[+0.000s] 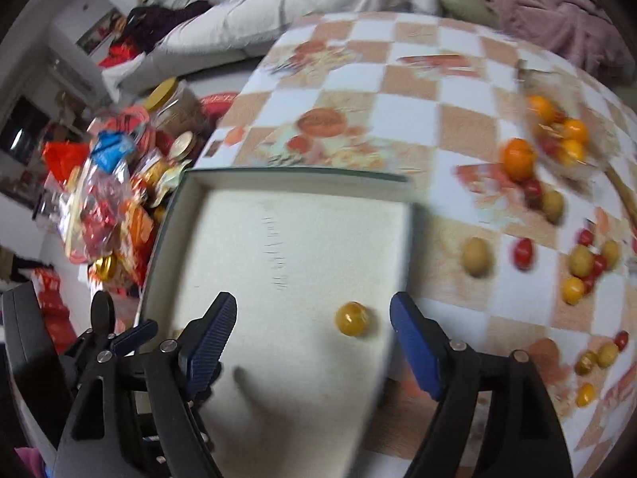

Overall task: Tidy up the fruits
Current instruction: 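Carry both fruits over the white tray and open both tools to drop them, then move both open tools back over the fruits on the table, then grasp a red cherry tomato with the left tool while the right tool grasps a yellow tomato, then carry both tomatoes over the white tray and open both tools, then move both open tools back over the fruits on the table, then grasp a yellow cherry tomato with the left tool while the right tool grasps a brown fruit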

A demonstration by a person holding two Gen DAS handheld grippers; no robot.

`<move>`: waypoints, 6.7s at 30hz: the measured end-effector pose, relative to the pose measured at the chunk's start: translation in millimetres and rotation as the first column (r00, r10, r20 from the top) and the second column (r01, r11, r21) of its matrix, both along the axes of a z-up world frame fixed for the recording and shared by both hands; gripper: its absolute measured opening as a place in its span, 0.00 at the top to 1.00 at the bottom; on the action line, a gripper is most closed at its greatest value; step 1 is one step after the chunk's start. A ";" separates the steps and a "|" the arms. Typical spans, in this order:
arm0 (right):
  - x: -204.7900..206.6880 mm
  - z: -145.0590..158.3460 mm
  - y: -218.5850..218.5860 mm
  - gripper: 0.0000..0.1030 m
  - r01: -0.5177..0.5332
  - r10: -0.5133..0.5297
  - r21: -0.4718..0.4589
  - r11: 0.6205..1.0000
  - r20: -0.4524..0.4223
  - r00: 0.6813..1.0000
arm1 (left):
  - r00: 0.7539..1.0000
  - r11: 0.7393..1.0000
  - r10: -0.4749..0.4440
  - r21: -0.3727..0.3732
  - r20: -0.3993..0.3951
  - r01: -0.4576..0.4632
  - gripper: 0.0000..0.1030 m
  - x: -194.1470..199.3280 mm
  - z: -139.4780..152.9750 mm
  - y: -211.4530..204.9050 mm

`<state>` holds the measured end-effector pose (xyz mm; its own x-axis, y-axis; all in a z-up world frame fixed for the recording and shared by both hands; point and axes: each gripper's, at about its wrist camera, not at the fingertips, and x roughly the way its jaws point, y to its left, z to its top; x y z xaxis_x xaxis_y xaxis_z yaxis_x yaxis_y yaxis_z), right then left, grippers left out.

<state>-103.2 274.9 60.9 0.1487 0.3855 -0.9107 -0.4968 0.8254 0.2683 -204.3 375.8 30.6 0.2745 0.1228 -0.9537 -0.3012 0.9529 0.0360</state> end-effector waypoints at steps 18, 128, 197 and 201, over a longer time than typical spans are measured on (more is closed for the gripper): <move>-15.8 -27.9 -226.8 0.20 0.383 -0.396 -0.163 0.909 -0.057 0.916 | 0.938 0.935 -0.339 -0.083 0.072 0.345 0.27 23.6 29.7 -160.9; -42.7 -31.9 9.4 0.44 -0.123 0.115 -0.106 0.987 -0.080 0.990 | 0.999 0.999 -0.022 -0.041 -0.033 0.021 0.29 -50.4 -11.8 -15.6; 55.9 -39.4 -254.6 0.60 0.325 -0.319 -0.149 0.934 0.066 0.945 | 0.884 0.882 -0.467 -0.054 0.039 0.468 0.38 47.9 -13.0 -292.2; 55.5 -38.2 -260.2 0.71 0.331 -0.327 -0.121 0.936 0.046 0.944 | 0.870 0.867 -0.492 -0.068 0.045 0.494 0.65 44.9 -9.8 -300.0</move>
<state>-47.6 14.7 22.7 0.2708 0.1948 -0.9427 -0.1969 0.9698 0.1438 -159.4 75.8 20.8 0.3044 -0.1061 -0.9466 0.2086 0.9771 -0.0424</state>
